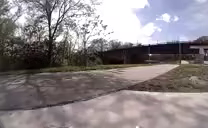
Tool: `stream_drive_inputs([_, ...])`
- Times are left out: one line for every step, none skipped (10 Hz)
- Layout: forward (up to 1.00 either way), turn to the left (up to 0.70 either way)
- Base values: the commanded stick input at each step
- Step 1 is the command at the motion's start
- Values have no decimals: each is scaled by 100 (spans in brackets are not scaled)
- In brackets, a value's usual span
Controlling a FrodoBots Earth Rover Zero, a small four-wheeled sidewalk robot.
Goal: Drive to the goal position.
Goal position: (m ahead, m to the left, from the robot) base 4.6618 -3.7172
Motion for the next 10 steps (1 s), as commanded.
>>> stream_drive_inputs([0,0])
stream_drive_inputs([0,0])
stream_drive_inputs([0,0])
stream_drive_inputs([0,0])
stream_drive_inputs([0,0])
stream_drive_inputs([0,0])
stream_drive_inputs([0,0])
stream_drive_inputs([5,0])
stream_drive_inputs([25,0])
stream_drive_inputs([88,0])
